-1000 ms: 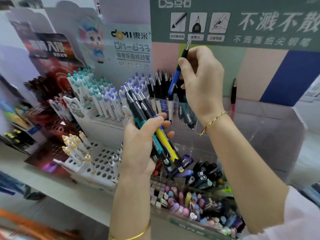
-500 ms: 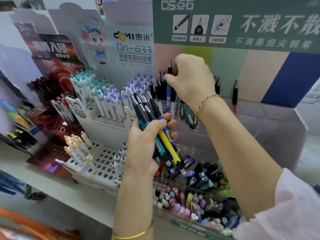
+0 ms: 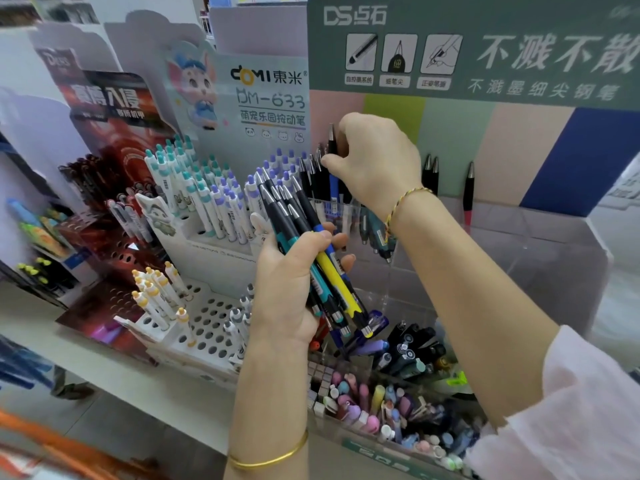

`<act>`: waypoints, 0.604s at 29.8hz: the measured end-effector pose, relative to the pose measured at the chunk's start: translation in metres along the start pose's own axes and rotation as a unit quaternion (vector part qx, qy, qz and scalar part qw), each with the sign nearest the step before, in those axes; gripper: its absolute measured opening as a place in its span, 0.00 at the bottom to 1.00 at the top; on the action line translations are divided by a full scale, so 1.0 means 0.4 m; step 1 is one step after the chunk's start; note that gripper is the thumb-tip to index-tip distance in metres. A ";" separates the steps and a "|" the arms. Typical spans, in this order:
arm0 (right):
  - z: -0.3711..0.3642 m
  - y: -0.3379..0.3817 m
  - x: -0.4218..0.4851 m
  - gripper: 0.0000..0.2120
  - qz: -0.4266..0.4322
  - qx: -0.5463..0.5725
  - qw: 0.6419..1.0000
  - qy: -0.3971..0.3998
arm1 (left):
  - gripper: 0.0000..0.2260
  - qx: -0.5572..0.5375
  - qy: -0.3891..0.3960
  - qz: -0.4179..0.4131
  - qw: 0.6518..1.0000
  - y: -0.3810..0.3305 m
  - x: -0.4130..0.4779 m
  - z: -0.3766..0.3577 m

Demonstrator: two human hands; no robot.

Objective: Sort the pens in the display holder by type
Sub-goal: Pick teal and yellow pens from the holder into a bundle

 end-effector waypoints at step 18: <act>0.091 -0.111 -0.044 0.07 -0.050 0.203 0.964 -0.165 | 0.09 -0.002 0.011 -0.011 1.000 0.011 0.014 -0.022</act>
Point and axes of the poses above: each hand's wrist, its own x-axis towards the middle knuckle, its own z-axis out of the back of the hand, y = z × x, the point moved 2 cm from there along x, towards the middle knuckle
